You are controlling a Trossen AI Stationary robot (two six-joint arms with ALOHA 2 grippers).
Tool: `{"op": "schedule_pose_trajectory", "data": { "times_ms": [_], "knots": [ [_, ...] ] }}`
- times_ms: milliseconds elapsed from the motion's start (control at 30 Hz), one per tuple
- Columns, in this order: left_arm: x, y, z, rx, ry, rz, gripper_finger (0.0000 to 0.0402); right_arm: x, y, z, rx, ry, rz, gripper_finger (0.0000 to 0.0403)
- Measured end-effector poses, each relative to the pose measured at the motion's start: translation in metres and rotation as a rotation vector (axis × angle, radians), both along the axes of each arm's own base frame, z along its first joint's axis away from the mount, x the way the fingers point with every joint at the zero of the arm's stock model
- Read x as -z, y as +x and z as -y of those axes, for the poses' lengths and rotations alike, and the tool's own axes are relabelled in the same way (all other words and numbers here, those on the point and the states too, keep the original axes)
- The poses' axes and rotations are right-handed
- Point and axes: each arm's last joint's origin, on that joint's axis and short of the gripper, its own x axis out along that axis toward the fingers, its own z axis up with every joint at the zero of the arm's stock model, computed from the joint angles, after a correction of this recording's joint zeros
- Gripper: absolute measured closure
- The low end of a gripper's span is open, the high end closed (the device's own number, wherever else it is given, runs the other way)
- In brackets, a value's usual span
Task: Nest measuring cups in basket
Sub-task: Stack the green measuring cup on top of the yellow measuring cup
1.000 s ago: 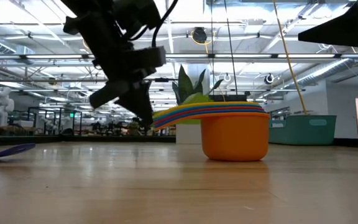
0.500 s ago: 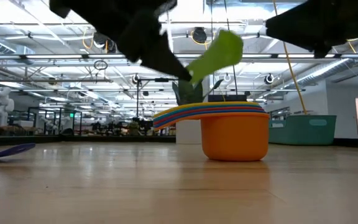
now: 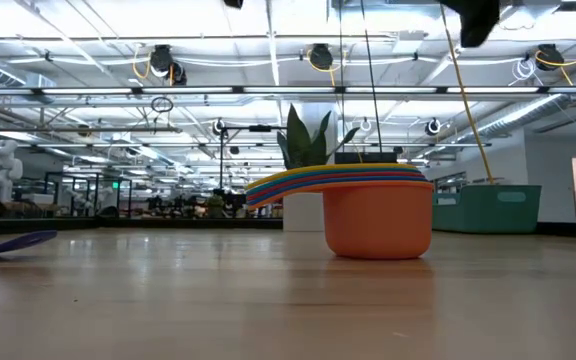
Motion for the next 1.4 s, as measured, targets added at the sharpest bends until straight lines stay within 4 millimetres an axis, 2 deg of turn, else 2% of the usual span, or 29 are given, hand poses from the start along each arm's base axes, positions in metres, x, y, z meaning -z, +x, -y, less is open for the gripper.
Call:
{"op": "schedule_pose_trajectory", "data": {
  "times_ms": [133, 367, 600, 733, 833, 967, 1233, 1400],
  "knots": [
    [-0.002, -0.006, 0.013, 0.038, -0.016, 0.022, 0.0389, -0.005, 0.005, -0.007, -0.013, -0.002, -0.040, 0.0233],
    [0.001, -0.016, 0.027, 0.088, -0.074, -0.020, 0.0396, -0.007, 0.000, -0.012, 0.036, -0.033, -0.037, 0.0220],
    [-0.005, -0.027, 0.022, 0.103, -0.156, -0.137, 0.0392, -0.027, -0.011, -0.020, 0.001, -0.039, -0.083, 0.0220],
    [-0.006, -0.035, 0.020, 0.170, -0.256, -0.253, 0.0394, -0.038, -0.024, -0.020, -0.030, 0.102, -0.151, 0.0220],
    [0.000, -0.039, 0.023, 0.239, -0.323, -0.361, 0.0386, -0.035, -0.034, -0.018, -0.041, 0.206, -0.215, 0.0220],
    [0.007, -0.044, 0.024, 0.261, -0.317, -0.448, 0.0393, -0.030, -0.041, -0.018, -0.069, 0.290, -0.280, 0.0220],
    [0.009, -0.035, 0.002, 0.272, -0.369, -0.532, 0.0388, -0.023, -0.043, -0.022, -0.216, 0.394, -0.404, 0.0220],
    [0.013, -0.024, -0.026, 0.299, -0.429, -0.619, 0.0395, -0.021, -0.044, -0.021, -0.230, 0.360, -0.440, 0.0220]
  ]
}}
